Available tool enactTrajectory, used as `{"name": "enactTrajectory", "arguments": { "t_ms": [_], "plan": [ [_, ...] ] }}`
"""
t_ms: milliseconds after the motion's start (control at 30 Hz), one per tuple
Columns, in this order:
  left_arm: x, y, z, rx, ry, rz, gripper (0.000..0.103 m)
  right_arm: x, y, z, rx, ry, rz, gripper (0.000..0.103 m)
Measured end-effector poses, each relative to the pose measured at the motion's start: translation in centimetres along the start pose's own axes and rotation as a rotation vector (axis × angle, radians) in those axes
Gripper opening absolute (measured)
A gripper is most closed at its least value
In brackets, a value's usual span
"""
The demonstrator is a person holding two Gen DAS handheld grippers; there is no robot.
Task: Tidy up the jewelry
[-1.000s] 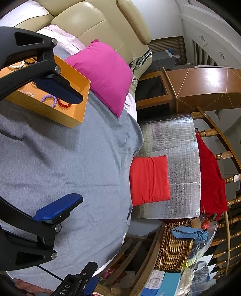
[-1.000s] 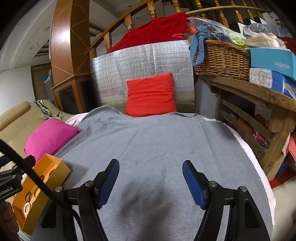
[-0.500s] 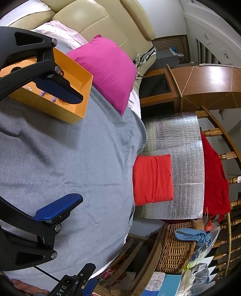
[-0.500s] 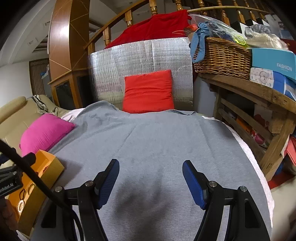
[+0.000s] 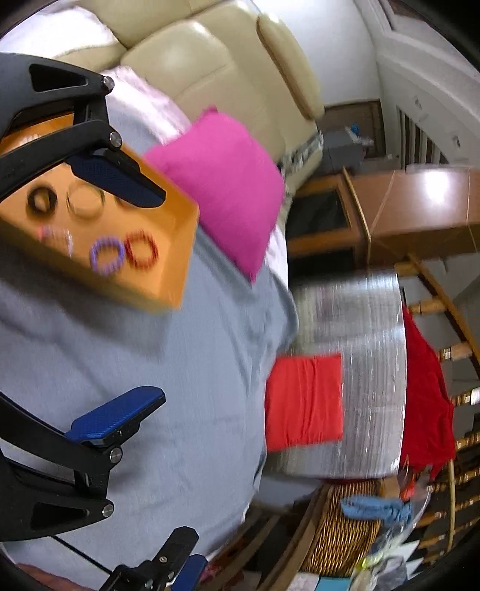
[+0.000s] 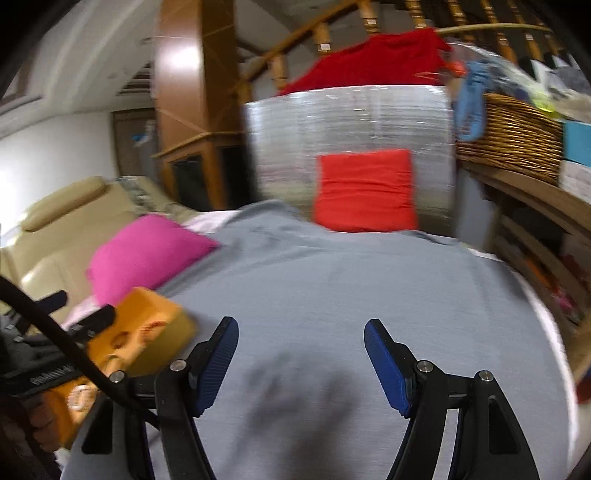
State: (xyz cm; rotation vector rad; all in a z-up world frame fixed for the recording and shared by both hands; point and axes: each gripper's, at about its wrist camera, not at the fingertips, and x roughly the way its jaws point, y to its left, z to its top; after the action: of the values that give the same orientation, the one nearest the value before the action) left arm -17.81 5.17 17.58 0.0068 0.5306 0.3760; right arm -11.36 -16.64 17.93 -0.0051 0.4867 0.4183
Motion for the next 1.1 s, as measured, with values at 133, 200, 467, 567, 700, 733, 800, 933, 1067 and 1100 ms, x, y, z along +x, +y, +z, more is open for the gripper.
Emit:
{"name": "enactTrajectory", "arguments": {
  "t_ms": [133,200,467,567,700,733,800,933,1067,1100],
  "plan": [
    [-1.5,5.0,-0.9,-0.047,0.009,0.09,0.097,0.7,6.0,0.1,-0.068,0.022,0.135,0.074],
    [-2.5,7.5,-1.3,-0.072,0.007,0.138,0.097,0.9,9.3,-0.2,-0.101,0.032,0.209,0.074],
    [-5.5,15.1,-3.4,-0.149,0.009,0.263,0.097,1.8,20.6,-2.0,-0.211,0.1,0.394,0.074],
    [-5.8,16.8,-3.9,-0.172,0.015,0.283,0.097,2.7,22.7,-2.6,-0.217,0.125,0.415,0.074],
    [-5.3,18.3,-4.4,-0.194,0.031,0.302,0.097,4.0,24.2,-3.4,-0.222,0.146,0.407,0.074],
    [-5.0,18.5,-4.5,-0.197,0.037,0.302,0.097,4.5,24.3,-3.5,-0.219,0.154,0.405,0.074],
    [-4.5,18.7,-4.6,-0.199,0.043,0.309,0.097,5.2,24.5,-3.6,-0.212,0.162,0.399,0.074],
    [-3.7,18.7,-4.6,-0.197,0.052,0.312,0.097,6.3,24.4,-3.5,-0.201,0.17,0.391,0.074],
    [-2.9,17.5,-4.4,-0.178,0.055,0.308,0.097,7.1,24.0,-3.6,-0.194,0.182,0.39,0.074],
    [-2.7,17.0,-4.2,-0.169,0.055,0.296,0.097,7.2,23.7,-3.6,-0.194,0.182,0.384,0.074]
  ]
}}
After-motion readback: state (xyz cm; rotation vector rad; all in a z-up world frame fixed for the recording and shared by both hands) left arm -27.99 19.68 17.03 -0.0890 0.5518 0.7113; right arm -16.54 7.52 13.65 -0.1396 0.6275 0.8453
